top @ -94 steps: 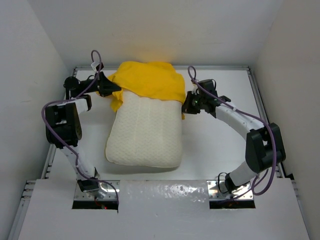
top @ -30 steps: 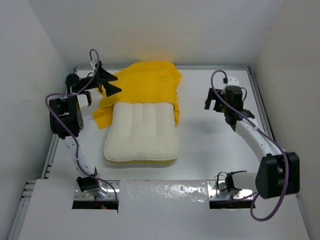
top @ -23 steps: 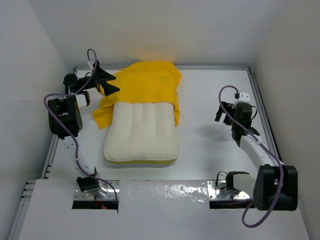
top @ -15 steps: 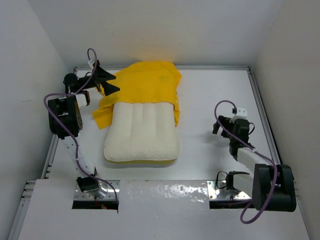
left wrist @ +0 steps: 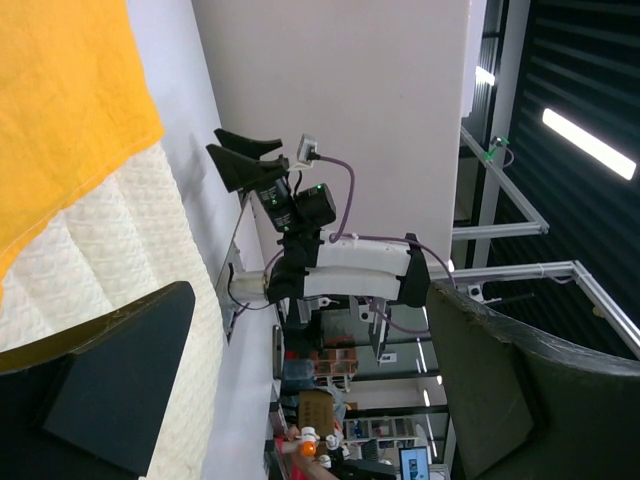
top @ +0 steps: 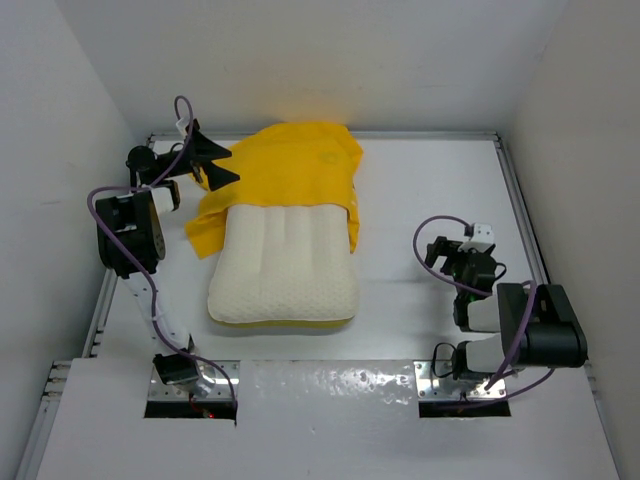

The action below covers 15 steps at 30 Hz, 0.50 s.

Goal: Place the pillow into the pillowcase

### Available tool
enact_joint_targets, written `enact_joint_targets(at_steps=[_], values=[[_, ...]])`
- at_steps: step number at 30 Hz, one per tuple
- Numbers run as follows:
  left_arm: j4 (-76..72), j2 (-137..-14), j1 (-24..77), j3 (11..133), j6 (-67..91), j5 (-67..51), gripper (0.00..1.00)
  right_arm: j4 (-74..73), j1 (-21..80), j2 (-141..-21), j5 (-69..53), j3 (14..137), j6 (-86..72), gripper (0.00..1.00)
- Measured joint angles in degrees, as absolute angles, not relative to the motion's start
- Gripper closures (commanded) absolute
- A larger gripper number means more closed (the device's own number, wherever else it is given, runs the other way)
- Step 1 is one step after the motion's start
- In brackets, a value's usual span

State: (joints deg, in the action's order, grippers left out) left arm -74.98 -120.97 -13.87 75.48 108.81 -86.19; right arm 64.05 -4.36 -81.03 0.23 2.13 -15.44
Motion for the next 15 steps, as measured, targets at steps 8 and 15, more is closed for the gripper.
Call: enact_joint_targets(at_steps=[8, 15], values=[[-74.98, -120.97, -13.87, 75.53, 108.92, -86.17, 0.00, 64.38, -4.25, -81.01, -0.49, 2.22, -14.74, 0.01], [-74.98, -120.97, -13.87, 75.53, 108.90, -86.17, 0.01, 64.69, -4.25, -81.01, -0.64, 2.22, -14.70, 0.01]])
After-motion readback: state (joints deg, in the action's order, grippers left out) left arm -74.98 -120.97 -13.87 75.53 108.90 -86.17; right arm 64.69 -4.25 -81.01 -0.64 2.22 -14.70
